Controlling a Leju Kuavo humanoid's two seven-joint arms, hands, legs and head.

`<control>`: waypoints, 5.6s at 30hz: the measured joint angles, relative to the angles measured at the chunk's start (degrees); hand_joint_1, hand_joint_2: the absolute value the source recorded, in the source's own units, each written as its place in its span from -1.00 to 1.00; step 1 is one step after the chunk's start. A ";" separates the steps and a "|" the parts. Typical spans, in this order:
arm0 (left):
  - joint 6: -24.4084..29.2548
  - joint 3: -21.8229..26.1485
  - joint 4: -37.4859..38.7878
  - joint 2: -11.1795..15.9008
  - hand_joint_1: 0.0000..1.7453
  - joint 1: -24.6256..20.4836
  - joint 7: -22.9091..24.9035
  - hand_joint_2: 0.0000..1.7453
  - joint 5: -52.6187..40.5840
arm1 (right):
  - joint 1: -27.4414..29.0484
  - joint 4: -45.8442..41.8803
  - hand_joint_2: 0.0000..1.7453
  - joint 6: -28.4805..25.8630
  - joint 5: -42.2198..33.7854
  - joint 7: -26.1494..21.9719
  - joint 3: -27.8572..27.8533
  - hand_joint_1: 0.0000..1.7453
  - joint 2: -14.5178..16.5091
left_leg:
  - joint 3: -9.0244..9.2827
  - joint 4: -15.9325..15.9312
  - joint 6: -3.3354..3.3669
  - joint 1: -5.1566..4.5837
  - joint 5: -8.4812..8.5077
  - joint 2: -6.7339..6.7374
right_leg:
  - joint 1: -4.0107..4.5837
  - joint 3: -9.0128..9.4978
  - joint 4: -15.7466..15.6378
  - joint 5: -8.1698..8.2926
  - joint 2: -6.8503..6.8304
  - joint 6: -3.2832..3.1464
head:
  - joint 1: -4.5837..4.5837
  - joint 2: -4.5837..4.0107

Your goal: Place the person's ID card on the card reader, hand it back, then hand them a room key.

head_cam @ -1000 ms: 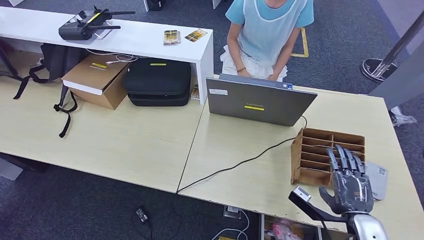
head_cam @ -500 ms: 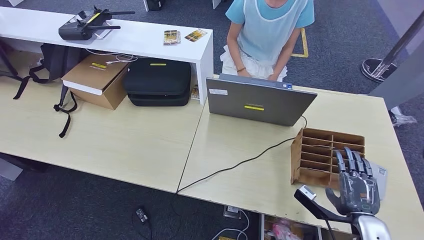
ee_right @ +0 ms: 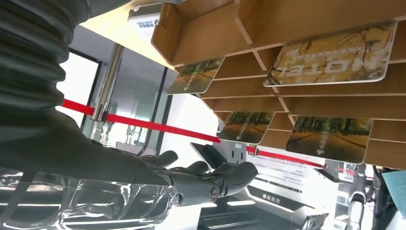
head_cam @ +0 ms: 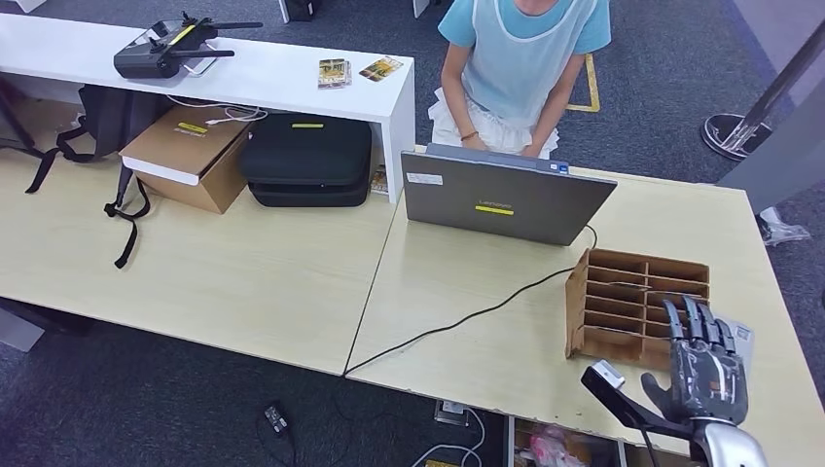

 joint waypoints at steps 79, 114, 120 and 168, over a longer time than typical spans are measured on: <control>1.27 4.15 0.00 0.04 -1.00 0.54 0.00 -1.00 1.05 | -5.43 6.60 1.00 3.71 -2.66 1.57 0.13 -1.00 0.26 | 0.00 0.00 0.00 0.00 0.00 0.01 | 0.00 0.00 0.00 0.00 0.01 0.00 | 0.00 0.00; 1.36 6.63 0.00 0.04 -1.00 0.53 -0.02 -1.00 2.47 | -8.03 9.64 1.00 3.51 -2.83 1.81 -1.69 0.90 -0.55 | 0.08 0.01 0.00 0.00 0.00 0.05 | 0.00 0.06 -0.01 0.03 0.03 0.01 | 0.00 0.00; 1.36 7.09 0.00 0.04 -1.00 0.54 -0.02 -1.00 2.93 | -8.22 9.65 1.00 3.45 -2.84 1.81 -1.87 1.00 -0.61 | 0.10 0.02 0.00 0.00 0.00 0.04 | 0.00 0.07 -0.01 0.03 0.03 0.02 | 0.00 0.00; 1.75 10.60 0.00 0.31 -1.00 1.34 0.02 -1.00 4.72 | -7.28 7.23 1.00 -5.00 -0.78 0.85 -4.77 1.00 0.64 | 0.07 0.01 0.00 -0.01 0.00 0.04 | -0.01 0.07 0.00 0.02 0.02 0.02 | 0.00 0.00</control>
